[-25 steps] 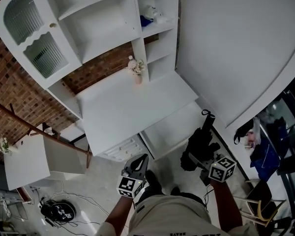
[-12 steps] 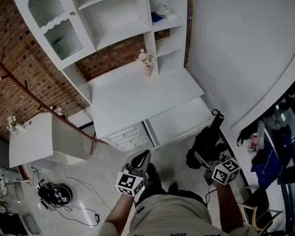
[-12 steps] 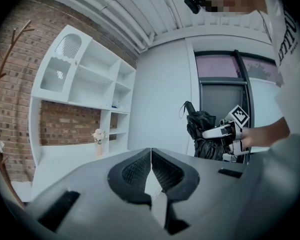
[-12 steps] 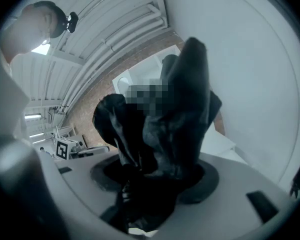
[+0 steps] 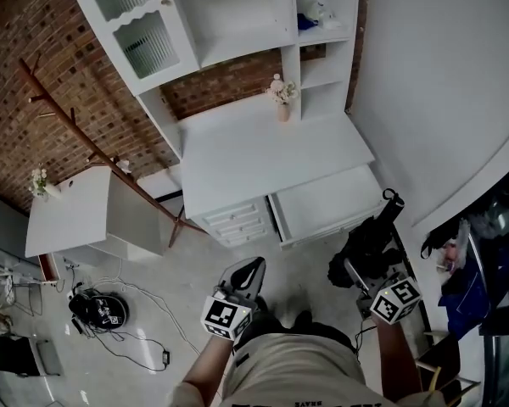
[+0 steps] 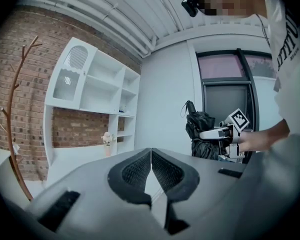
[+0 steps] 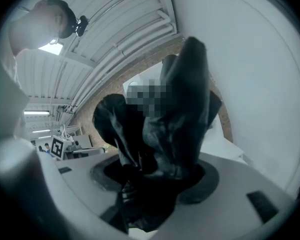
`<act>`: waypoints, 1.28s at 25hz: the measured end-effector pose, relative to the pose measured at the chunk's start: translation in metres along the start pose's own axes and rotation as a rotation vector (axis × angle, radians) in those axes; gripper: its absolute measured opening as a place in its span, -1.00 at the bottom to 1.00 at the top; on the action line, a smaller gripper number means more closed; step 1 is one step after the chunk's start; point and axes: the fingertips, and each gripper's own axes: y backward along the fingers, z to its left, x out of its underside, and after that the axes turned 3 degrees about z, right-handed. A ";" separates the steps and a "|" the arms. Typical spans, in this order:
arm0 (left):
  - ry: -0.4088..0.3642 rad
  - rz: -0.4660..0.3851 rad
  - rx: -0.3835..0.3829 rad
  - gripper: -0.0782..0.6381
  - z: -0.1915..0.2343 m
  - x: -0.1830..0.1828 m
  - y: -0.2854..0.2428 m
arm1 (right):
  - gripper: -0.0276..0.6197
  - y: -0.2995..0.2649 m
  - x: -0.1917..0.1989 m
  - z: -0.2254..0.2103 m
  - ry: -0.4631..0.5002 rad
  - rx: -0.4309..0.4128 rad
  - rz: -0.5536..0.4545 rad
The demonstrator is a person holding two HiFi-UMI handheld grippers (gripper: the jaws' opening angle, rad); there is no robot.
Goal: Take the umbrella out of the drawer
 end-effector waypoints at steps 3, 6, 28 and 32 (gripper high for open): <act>-0.016 0.000 0.001 -0.71 0.007 -0.006 0.010 | -0.10 -0.003 -0.006 0.013 0.037 0.012 -0.015; -0.014 0.001 0.007 -0.71 0.017 -0.015 0.019 | -0.10 -0.007 -0.014 0.021 0.068 0.040 -0.040; -0.063 -0.089 0.092 -0.71 0.080 -0.052 0.037 | -0.10 -0.011 -0.070 0.066 0.145 0.220 -0.193; -0.060 -0.100 0.101 -0.71 0.079 -0.058 0.035 | -0.10 -0.009 -0.070 0.064 0.142 0.235 -0.199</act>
